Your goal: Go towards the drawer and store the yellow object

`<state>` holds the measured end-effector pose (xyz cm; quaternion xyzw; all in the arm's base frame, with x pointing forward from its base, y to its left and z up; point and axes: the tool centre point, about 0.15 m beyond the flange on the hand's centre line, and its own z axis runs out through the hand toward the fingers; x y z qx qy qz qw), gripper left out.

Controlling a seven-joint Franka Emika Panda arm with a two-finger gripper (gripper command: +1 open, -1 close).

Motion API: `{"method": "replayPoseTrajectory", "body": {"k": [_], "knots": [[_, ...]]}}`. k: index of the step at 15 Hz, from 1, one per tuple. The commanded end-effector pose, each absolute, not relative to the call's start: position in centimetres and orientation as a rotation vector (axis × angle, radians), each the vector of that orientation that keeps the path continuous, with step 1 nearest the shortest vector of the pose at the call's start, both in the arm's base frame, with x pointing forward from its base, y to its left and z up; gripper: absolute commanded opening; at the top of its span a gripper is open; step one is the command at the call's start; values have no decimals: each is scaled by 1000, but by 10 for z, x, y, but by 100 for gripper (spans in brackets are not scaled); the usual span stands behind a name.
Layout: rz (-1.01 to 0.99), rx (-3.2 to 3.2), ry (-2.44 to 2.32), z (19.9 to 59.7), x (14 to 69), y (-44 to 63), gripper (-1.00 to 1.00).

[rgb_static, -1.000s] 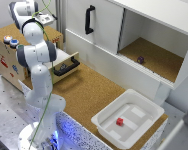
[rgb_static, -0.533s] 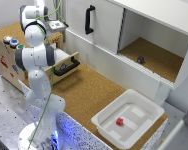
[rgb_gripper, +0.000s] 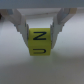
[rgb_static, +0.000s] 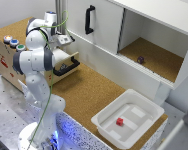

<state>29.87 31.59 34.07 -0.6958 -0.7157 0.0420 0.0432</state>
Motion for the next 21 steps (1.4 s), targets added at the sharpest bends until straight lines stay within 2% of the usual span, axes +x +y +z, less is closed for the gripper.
{"method": "replayPoseTrajectory", "body": {"k": [1, 2, 3, 13, 15, 19, 21], "knots": [[55, -2114, -2196, 330, 308, 324, -100], [67, -2127, -2186, 329, 309, 325, -100], [66, -2156, -2161, 330, 310, 325, 100], [-64, -2251, -2128, 387, 296, 329, 100], [-92, -2259, -2157, 413, 292, 341, 100], [-150, -2175, -2327, 497, 266, 378, 100], [-83, -2148, -2394, 523, 255, 397, 100]]}}
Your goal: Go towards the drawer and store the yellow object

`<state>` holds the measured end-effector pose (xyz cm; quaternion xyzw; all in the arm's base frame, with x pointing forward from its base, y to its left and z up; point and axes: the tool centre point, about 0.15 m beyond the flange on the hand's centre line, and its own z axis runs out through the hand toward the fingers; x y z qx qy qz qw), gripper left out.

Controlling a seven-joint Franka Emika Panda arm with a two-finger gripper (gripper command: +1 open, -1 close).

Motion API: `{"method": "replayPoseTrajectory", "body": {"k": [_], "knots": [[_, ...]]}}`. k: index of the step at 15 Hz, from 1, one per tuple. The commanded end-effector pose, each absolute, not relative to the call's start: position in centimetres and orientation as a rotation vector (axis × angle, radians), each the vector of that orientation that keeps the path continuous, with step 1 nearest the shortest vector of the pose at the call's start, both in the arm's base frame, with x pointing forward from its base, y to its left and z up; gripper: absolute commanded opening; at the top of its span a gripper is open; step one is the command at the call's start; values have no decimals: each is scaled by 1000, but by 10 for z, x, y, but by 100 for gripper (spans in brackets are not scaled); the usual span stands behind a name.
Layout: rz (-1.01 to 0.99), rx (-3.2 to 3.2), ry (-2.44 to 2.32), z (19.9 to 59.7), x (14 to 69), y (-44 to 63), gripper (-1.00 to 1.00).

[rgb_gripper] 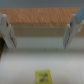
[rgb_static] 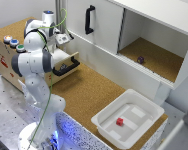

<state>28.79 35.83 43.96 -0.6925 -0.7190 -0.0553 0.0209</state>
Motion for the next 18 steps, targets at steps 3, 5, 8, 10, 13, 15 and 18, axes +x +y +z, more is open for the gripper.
{"method": "replayPoseTrajectory", "body": {"k": [3, 5, 8, 10, 13, 15, 18], "knots": [[-55, -2091, -2462, 546, 229, 440, 100], [-15, -2076, -2448, 545, 213, 470, 100], [127, -2117, -2329, 527, 192, 497, 100], [177, -2106, -2292, 520, 178, 511, 100], [158, -2130, -2248, 521, 156, 543, 100], [142, -2132, -2261, 522, 146, 563, 100], [92, -2179, -2330, 516, 144, 580, 100]]}}
